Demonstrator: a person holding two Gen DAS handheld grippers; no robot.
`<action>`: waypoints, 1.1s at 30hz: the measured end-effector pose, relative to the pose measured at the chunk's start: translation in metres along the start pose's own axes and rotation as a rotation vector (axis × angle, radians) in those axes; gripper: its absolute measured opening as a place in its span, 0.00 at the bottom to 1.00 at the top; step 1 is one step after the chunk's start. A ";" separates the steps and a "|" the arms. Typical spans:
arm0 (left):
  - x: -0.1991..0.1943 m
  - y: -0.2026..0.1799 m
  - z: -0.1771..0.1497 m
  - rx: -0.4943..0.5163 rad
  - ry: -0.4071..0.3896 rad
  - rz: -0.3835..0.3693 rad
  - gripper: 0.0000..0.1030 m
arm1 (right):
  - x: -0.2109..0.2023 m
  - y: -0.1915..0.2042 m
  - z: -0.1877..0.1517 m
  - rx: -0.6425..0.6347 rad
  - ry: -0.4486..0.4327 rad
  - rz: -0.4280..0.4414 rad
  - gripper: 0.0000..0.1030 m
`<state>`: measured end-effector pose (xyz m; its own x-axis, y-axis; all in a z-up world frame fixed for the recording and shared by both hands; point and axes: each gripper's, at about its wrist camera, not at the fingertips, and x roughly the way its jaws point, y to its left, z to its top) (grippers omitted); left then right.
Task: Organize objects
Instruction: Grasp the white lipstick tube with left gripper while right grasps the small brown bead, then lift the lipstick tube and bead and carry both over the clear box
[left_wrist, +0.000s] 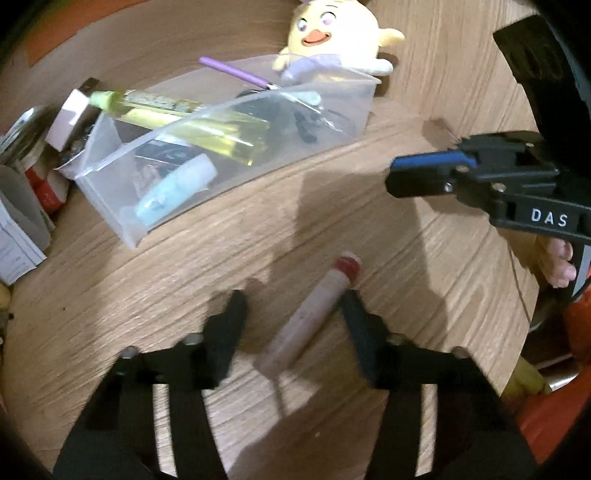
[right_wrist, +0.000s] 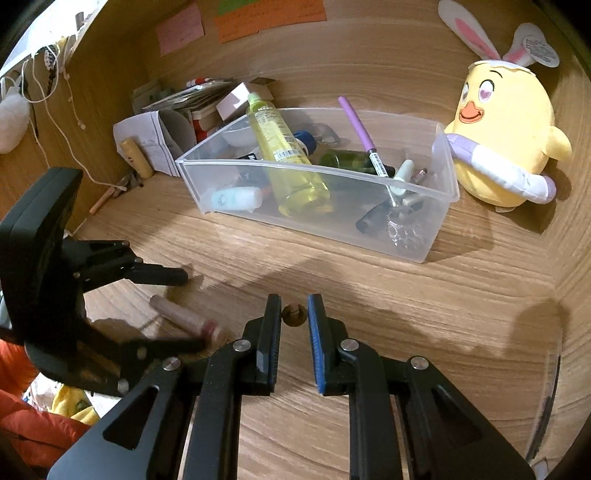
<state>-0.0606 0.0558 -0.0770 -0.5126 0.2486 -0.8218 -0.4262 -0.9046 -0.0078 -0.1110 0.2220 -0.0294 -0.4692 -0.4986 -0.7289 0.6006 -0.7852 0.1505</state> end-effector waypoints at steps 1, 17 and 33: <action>-0.002 0.000 0.000 0.000 -0.001 0.000 0.17 | 0.000 0.000 0.000 0.000 0.001 0.004 0.13; -0.034 0.007 0.014 -0.077 -0.149 0.032 0.14 | -0.011 0.012 0.007 -0.013 -0.055 0.010 0.13; -0.063 0.025 0.045 -0.162 -0.300 0.069 0.14 | -0.030 0.015 0.045 -0.034 -0.183 -0.018 0.13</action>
<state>-0.0724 0.0330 0.0005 -0.7424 0.2540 -0.6200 -0.2714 -0.9600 -0.0683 -0.1169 0.2084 0.0246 -0.5883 -0.5457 -0.5967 0.6110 -0.7834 0.1139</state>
